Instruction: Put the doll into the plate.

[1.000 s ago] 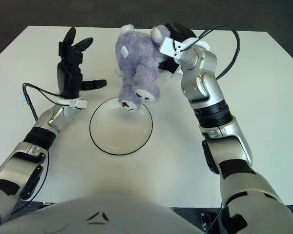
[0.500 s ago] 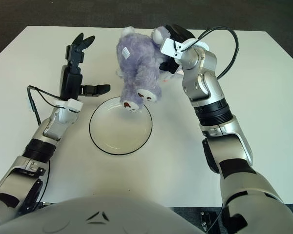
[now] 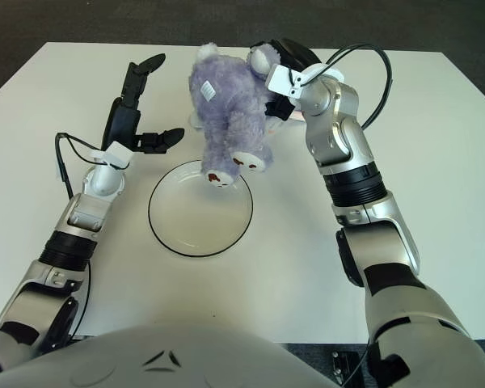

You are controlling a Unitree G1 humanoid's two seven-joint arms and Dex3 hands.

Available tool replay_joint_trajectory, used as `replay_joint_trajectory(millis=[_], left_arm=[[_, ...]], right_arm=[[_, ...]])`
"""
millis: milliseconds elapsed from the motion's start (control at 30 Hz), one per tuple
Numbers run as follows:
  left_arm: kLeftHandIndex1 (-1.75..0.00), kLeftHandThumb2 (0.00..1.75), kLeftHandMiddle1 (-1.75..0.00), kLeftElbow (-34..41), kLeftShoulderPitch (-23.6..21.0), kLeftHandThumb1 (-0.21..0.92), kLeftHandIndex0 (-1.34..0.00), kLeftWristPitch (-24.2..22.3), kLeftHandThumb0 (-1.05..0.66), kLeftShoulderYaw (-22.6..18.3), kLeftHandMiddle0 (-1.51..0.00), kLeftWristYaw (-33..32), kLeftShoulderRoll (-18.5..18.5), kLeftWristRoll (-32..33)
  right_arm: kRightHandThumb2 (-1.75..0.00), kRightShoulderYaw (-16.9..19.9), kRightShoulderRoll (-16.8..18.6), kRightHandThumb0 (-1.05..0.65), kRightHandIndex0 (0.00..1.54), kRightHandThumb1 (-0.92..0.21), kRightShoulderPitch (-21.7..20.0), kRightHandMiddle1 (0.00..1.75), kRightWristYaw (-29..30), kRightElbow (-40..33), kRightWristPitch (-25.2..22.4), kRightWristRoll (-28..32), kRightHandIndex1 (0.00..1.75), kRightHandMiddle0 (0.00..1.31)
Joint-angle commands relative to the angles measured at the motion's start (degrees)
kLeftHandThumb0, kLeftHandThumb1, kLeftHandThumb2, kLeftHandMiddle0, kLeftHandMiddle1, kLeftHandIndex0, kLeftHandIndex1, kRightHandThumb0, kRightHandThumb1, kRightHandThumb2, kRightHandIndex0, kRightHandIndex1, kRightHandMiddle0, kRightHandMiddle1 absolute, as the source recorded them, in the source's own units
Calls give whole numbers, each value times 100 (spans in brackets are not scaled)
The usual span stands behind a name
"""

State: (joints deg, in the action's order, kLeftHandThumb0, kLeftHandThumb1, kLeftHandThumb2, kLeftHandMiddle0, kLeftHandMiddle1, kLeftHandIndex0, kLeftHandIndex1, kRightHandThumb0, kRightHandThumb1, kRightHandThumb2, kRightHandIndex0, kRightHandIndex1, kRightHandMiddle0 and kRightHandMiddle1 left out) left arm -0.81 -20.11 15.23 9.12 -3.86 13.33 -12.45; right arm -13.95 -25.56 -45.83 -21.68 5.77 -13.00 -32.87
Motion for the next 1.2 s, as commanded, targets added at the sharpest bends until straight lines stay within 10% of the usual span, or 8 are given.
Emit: replay_joint_trajectory(millis=[0, 567, 1167], left_arm=[[-60, 54, -58, 497, -129, 73, 0, -864, -103, -117, 0, 583, 71, 305], [-51, 59, -50, 1820, -754, 69, 0, -3681, -92, -182, 0, 1719, 103, 711], [-12, 65, -37, 2171, -1606, 63, 0, -4933, -91, 196, 0, 2052, 251, 463]], right_arm=[[-168, -33, -144, 61, 86, -2, 28, 175, 176, 84, 214, -130, 175, 115], [-174, -20, -140, 65, 91, 3, 35, 175, 228, 299, 297, -145, 175, 122], [-169, -117, -88, 62, 87, -2, -219, 175, 407, 996, 535, -161, 175, 119]])
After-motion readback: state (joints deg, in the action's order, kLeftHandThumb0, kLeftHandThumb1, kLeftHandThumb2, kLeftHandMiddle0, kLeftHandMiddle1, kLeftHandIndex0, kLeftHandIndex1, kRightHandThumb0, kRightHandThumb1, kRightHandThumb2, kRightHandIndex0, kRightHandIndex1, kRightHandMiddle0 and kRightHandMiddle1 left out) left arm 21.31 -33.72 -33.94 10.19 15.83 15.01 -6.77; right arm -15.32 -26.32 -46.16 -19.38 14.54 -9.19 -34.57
